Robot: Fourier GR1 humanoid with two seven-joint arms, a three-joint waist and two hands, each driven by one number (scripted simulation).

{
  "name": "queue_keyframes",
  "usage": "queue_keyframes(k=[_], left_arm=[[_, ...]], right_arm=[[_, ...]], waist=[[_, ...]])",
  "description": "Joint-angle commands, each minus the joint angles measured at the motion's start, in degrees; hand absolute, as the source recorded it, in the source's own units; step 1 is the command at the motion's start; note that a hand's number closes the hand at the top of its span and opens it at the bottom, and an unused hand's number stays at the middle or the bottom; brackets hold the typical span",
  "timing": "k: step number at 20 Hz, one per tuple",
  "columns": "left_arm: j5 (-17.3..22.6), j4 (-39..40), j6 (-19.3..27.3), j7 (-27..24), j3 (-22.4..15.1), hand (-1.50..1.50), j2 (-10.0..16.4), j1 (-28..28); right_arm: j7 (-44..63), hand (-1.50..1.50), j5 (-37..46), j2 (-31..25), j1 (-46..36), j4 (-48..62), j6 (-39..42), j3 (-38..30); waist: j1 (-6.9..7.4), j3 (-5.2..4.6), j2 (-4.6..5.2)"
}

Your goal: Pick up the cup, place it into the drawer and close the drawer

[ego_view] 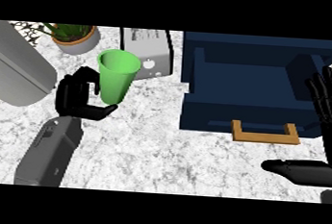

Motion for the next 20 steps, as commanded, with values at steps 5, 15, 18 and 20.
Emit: queue_keyframes(k=[5, 15, 18, 20], left_arm=[[-1.1, -15.5, 8.9, 13.7, -5.5, 1.50, -4.9, -6.8], [-2.1, -17.4, 22.4, 28.5, -14.6, 1.50, -7.0, -20.7], [-0.7, -9.0, 26.0, 26.8, -14.3, 1.50, -7.0, -27.8], [0.4, -10.5, 29.8, 30.3, -18.7, 1.50, -7.0, -28.4]], right_arm=[[-3.1, -1.50, 0.9, 0.9, 2.3, 1.2, 0.1, 0.2], [-2.8, -1.50, 0.1, 0.6, 4.8, -1.9, 1.5, -0.3], [-1.6, -1.50, 0.4, 0.4, 2.4, -0.7, 1.6, 0.4], [-2.0, -1.50, 2.2, 1.9, 4.4, -2.3, 0.6, 2.0]], waist=[[-0.27, 0.00, 0.07], [-1.28, -0.02, 0.27], [-1.78, -0.04, 0.57], [-1.76, -0.03, 0.40]])
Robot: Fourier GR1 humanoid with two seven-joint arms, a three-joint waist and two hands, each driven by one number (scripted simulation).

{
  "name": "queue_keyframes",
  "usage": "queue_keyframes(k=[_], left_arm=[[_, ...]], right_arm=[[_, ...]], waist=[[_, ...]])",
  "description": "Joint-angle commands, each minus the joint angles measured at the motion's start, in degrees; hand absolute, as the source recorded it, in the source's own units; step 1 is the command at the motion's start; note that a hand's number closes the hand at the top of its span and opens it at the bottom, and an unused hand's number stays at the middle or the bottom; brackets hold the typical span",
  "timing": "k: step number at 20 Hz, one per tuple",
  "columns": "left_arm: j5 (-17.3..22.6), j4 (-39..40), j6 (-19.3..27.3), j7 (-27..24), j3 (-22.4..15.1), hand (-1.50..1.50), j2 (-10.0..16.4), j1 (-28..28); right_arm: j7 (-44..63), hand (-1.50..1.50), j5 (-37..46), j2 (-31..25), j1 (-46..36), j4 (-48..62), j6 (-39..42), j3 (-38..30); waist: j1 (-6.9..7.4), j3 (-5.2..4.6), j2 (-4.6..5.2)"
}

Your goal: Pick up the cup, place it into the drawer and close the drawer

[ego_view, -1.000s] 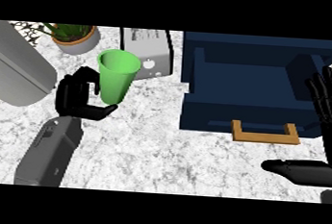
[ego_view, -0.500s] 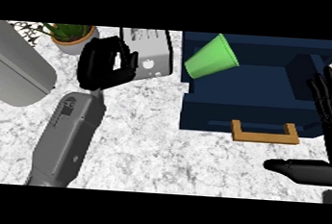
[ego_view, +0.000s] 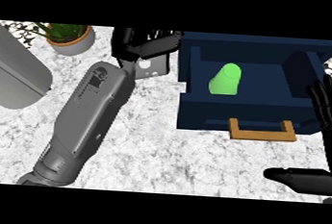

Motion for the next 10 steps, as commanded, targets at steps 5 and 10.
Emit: queue_keyframes(k=[5, 10], left_arm=[[5.5, 13.7, 5.7, 3.6, -2.0, 1.50, -0.2, -13.0], [13.6, 19.3, 10.3, 0.7, -10.8, 1.50, -0.2, -13.6]], right_arm=[[2.0, -1.50, -1.2, -1.0, -2.3, 0.3, 0.3, -1.2], [0.8, -1.50, -1.1, -1.0, -1.1, 0.1, 1.1, -1.1]], waist=[[-0.59, -0.01, 0.22], [-1.42, 0.00, 0.25]])
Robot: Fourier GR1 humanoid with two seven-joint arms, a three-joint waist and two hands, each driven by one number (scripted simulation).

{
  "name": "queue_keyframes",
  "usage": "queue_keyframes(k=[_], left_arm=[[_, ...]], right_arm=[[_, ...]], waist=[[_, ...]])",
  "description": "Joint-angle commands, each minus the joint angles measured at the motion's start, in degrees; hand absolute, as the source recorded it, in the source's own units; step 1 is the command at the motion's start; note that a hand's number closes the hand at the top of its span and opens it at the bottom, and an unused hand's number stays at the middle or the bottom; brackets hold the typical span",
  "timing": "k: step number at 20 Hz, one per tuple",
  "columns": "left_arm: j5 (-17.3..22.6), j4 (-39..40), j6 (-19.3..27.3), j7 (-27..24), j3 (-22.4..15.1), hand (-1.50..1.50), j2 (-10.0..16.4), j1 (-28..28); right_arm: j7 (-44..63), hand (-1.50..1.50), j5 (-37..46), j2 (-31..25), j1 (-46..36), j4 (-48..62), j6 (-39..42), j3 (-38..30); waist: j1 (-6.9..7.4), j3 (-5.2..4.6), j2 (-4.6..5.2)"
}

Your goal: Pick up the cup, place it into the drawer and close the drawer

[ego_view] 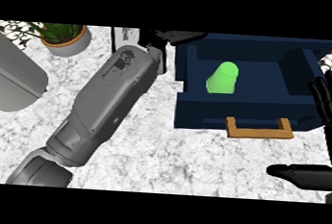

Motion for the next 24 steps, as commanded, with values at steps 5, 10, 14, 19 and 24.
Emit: queue_keyframes(k=[5, 10, 14, 19, 24], left_arm=[[8.2, 9.8, 5.2, -1.5, -9.7, 1.50, 0.0, -5.6], [11.7, 10.5, 4.9, -2.4, -15.0, 1.50, 0.0, -3.6], [12.9, 13.7, 9.3, -0.2, -20.1, 1.50, 0.0, -5.8], [13.6, 16.4, 7.0, 0.8, -23.8, -1.50, 0.0, -6.2], [13.2, 16.8, 10.8, 5.7, -31.0, -1.50, 0.0, -7.2]], right_arm=[[3.2, -1.50, -0.7, -0.3, -3.3, -0.7, -0.2, 0.4], [4.3, -1.50, 0.6, 0.1, -2.9, -1.5, -1.4, 0.6], [1.5, -1.50, -0.9, -0.6, -2.4, 1.3, 0.7, -0.4], [2.4, -1.50, -1.2, -1.3, -2.1, -1.3, 1.6, 0.0], [-1.1, -1.50, -0.8, -0.2, -4.5, 3.3, 0.9, -0.2]], waist=[[-1.05, 0.00, 0.25], [-0.77, -0.01, 0.11], [-2.10, 0.04, 0.42], [-2.32, 0.02, 0.59], [-3.23, 0.09, 0.93]])
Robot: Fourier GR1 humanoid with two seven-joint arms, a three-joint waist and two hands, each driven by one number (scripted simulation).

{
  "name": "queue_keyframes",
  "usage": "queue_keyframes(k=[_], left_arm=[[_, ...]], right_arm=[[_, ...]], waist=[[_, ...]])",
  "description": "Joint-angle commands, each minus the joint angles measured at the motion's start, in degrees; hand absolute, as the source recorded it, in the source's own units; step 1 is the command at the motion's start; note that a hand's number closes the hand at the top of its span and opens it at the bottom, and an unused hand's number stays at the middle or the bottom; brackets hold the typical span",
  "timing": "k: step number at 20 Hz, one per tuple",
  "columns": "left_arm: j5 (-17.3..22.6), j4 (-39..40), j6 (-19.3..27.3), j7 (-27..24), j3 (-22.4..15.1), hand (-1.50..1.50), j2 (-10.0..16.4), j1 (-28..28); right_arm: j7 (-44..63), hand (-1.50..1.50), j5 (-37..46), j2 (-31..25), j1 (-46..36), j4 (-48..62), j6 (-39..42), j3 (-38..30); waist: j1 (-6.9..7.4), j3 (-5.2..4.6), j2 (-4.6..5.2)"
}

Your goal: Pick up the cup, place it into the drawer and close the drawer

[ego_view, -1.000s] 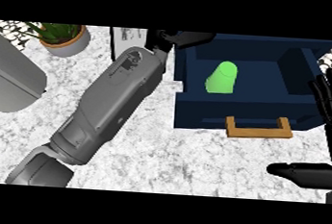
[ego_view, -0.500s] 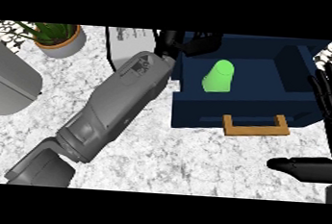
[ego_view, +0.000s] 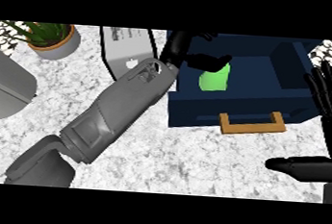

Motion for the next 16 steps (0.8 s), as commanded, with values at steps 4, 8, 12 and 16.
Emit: queue_keyframes(k=[4, 8, 12, 16], left_arm=[[1.9, -2.5, 4.2, 0.5, -6.5, -1.50, 0.0, 1.6], [3.9, -4.6, 7.1, -4.1, -5.9, -1.50, 0.0, 2.6], [6.1, -5.3, 5.6, -6.3, -2.6, -1.50, 0.0, -0.5], [6.6, -6.3, 4.9, -6.8, -0.1, -1.50, 0.0, 0.6]], right_arm=[[-2.5, -1.50, 0.4, 1.2, -0.9, 3.3, -0.3, 0.4], [-0.4, -1.50, -6.7, 1.3, 0.5, 1.2, 3.8, 0.2], [4.8, 1.50, -14.3, -1.0, 1.9, -4.8, 7.9, -0.6], [6.0, 1.50, -12.2, -3.8, 2.8, -7.7, 8.7, -0.8]], waist=[[0.25, 0.00, 0.06], [0.46, -0.03, -0.15], [0.95, -0.08, -0.54], [3.42, -0.10, -0.95]])
